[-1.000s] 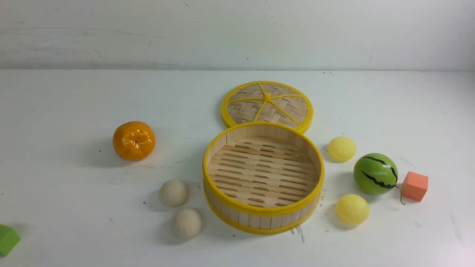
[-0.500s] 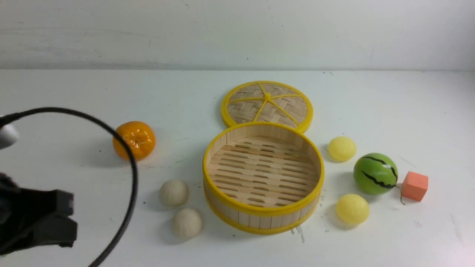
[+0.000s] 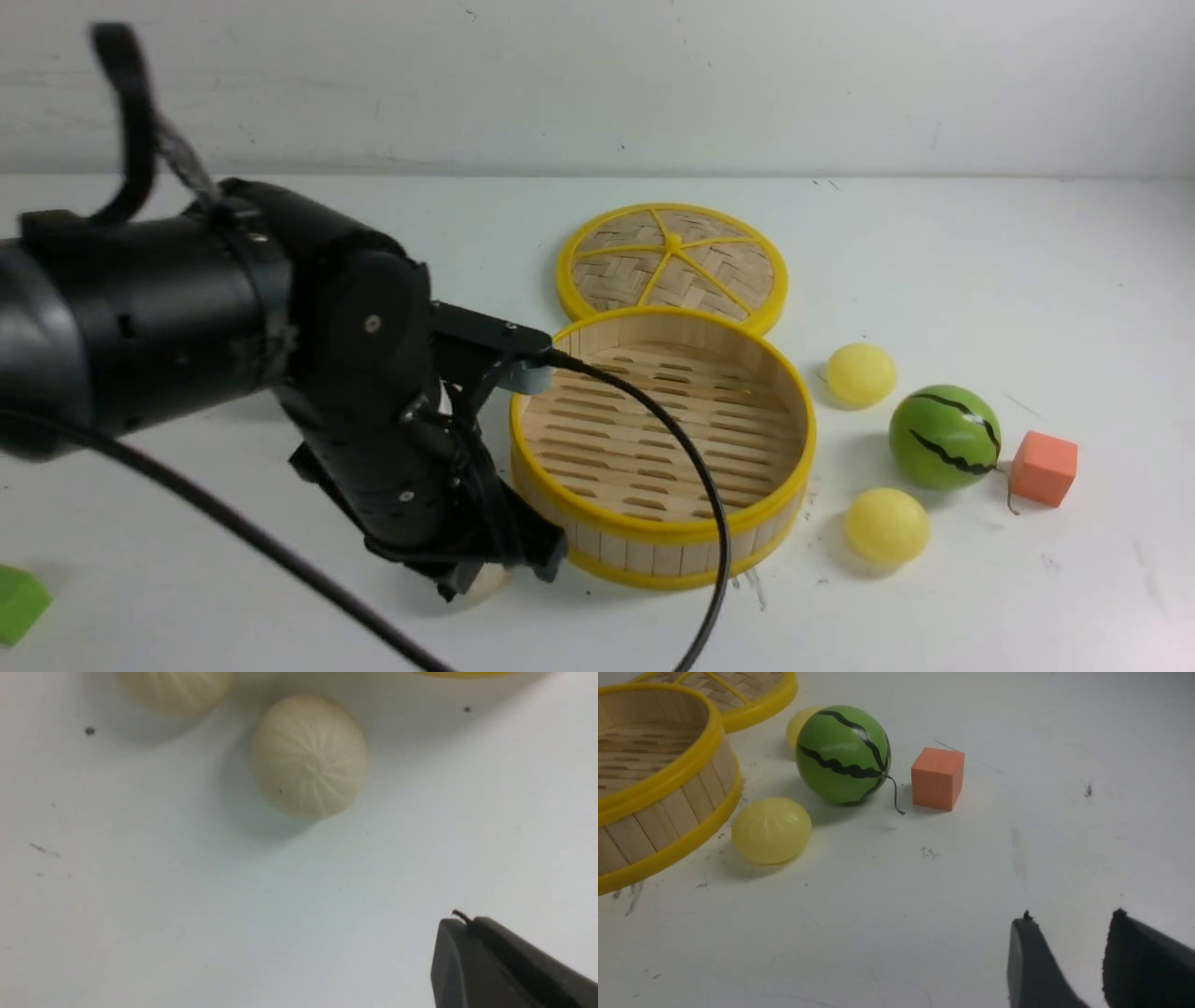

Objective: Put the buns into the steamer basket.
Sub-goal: Use the left arm to grab a steamed stuffed bun, then use the left arm to put the steamed stuffed bun into the steamer

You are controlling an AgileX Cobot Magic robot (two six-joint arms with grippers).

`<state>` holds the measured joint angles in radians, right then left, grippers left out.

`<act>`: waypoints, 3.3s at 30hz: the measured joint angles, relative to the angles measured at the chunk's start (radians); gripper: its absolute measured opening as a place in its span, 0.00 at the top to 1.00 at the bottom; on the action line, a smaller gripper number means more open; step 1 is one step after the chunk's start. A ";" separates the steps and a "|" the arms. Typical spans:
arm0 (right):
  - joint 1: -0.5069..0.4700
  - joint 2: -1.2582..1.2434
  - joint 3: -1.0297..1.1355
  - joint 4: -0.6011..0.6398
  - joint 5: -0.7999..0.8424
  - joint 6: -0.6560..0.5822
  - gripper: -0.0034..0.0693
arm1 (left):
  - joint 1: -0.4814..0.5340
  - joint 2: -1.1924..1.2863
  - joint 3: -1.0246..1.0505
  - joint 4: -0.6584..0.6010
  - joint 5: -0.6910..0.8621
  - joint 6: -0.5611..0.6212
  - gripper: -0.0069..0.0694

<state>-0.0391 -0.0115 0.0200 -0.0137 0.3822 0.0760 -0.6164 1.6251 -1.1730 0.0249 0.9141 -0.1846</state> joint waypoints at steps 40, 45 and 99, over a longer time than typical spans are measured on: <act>0.000 0.000 0.000 0.000 0.000 0.000 0.62 | 0.126 0.185 -0.053 -0.074 -0.130 0.191 0.59; 0.000 0.000 0.000 0.000 0.000 0.000 0.62 | 0.126 0.187 -0.053 -0.073 -0.134 0.191 0.59; 0.000 0.000 0.000 0.000 0.000 0.000 0.62 | 0.023 0.240 -0.463 -0.085 0.031 0.194 0.43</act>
<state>-0.0391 -0.0115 0.0200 -0.0137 0.3822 0.0760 -0.5936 1.8654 -1.6360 -0.0599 0.9456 0.0095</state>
